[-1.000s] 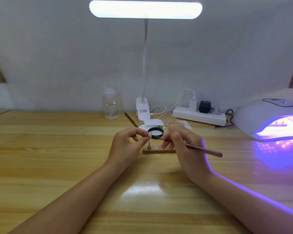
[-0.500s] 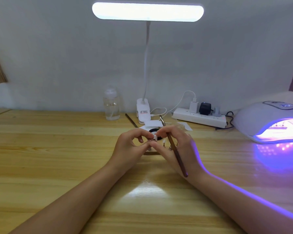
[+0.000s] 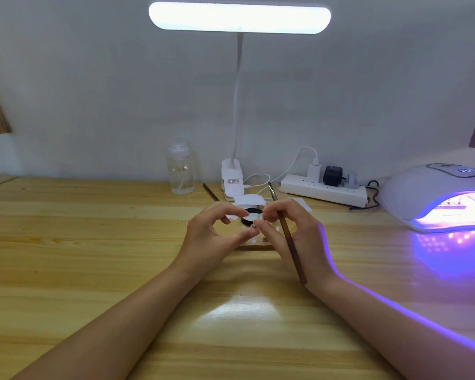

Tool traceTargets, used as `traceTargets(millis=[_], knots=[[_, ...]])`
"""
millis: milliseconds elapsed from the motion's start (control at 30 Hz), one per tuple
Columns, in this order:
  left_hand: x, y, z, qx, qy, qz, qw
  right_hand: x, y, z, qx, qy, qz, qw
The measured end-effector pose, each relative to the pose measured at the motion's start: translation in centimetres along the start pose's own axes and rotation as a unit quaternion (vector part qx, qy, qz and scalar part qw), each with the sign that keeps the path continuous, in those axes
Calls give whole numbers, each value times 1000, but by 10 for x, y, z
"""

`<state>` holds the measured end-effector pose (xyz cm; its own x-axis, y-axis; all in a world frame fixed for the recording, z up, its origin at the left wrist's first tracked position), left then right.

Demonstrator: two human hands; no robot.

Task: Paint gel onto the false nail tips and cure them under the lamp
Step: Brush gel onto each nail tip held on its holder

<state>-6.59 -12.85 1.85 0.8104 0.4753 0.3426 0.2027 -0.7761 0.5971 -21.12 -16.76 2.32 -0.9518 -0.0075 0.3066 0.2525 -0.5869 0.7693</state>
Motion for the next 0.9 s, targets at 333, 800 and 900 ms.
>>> traceTargets(millis=[333, 800, 900], knots=[[-9, 1, 22, 145, 123, 81, 978, -4, 7, -5, 41, -96, 41, 994], [-7, 0, 18, 100, 67, 83, 989, -12, 4, -5, 68, -143, 81, 984], [-7, 0, 18, 100, 66, 85, 989, -13, 3, -4, 66, -148, 85, 983]])
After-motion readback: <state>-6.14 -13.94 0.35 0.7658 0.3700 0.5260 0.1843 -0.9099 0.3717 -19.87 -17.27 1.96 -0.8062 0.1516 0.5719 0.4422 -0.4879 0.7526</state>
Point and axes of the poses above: each hand's wrist, its own y-axis towards the middle knuckle, its own x-axis out of the back of the hand, z = x × y, the point moved 5 cm from there along y, towards the middle knuckle
